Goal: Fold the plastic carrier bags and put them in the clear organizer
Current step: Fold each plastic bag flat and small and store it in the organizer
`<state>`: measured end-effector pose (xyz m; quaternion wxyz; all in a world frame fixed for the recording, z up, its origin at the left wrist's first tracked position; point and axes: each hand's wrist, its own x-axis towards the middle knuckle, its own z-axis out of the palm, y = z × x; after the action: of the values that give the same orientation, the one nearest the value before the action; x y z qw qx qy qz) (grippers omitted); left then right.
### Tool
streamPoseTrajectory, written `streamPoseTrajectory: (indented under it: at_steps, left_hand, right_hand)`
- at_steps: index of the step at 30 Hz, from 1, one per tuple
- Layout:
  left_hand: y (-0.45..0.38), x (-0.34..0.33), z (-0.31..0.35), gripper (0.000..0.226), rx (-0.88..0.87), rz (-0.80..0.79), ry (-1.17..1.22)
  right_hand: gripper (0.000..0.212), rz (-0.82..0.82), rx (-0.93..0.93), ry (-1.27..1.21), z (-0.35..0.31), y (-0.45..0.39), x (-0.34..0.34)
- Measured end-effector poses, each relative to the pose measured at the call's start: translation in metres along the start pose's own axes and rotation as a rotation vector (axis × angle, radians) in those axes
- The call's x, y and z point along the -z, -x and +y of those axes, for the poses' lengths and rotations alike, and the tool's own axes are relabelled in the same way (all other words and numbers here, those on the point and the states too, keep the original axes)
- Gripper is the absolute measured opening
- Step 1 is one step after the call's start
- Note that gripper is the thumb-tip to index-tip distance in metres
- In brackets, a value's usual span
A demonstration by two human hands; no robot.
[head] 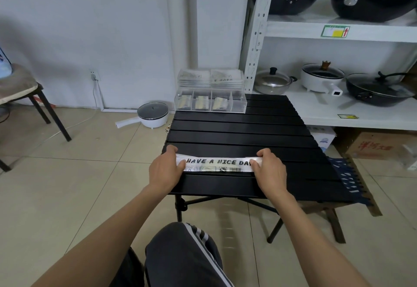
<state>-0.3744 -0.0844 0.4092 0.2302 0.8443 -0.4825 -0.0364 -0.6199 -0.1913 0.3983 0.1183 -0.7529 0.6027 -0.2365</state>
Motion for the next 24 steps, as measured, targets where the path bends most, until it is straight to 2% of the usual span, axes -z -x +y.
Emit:
streamPoseTrajectory:
  at_steps: [9, 15, 18, 21, 24]
  left_hand:
    - [0.001, -0.001, 0.006, 0.042, 0.042, -0.017, -0.021]
    - [0.009, -0.003, 0.01, 0.035, -0.064, 0.073, -0.126]
    - [0.005, -0.004, 0.013, 0.041, -0.25, 0.165, -0.321]
    - [0.002, -0.005, 0.021, 0.043, -0.514, 0.091, -0.472]
    - [0.006, -0.005, 0.03, 0.037, -0.533, -0.042, -0.504]
  right_hand:
    - [0.03, 0.056, 0.009, 0.057, -0.001, 0.004, -0.007]
    - [0.029, 0.064, 0.012, 0.075, -0.001, 0.005, -0.009]
    - [0.032, 0.077, -0.002, 0.078, -0.002, 0.005, -0.009]
    - [0.032, 0.107, -0.012, 0.033, -0.004, 0.007, -0.006]
    - [0.019, 0.138, 0.03, 0.043, -0.004, 0.009, -0.005]
